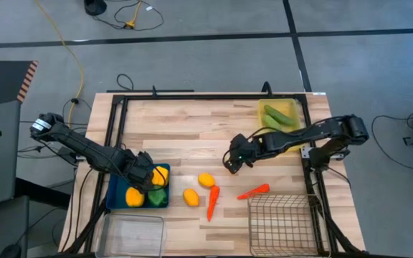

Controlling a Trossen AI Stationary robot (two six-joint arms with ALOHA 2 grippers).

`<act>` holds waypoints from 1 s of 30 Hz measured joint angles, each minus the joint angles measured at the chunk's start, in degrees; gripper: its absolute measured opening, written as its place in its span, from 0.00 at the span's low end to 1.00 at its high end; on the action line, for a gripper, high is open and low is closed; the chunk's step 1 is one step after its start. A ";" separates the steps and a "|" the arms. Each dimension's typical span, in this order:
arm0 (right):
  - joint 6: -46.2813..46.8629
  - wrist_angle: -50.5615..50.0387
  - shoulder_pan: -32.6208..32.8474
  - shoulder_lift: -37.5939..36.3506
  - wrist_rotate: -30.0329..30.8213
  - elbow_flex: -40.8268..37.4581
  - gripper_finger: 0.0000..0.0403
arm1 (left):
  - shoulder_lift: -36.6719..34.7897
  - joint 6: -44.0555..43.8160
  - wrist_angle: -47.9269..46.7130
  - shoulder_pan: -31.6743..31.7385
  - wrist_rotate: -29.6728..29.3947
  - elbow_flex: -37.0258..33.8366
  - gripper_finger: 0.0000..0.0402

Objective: Sort produce into baskets
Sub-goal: Put the yellow lemon into the wire basket

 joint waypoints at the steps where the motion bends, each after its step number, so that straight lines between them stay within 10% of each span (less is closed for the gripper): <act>1: 0.64 -0.07 0.37 0.91 0.50 -0.01 0.71 | 0.00 -0.01 0.10 0.00 -0.31 0.00 0.99; 30: 2.74 3.19 -0.02 11.82 1.32 0.09 0.59 | 0.00 0.25 1.42 0.02 -2.16 0.00 0.99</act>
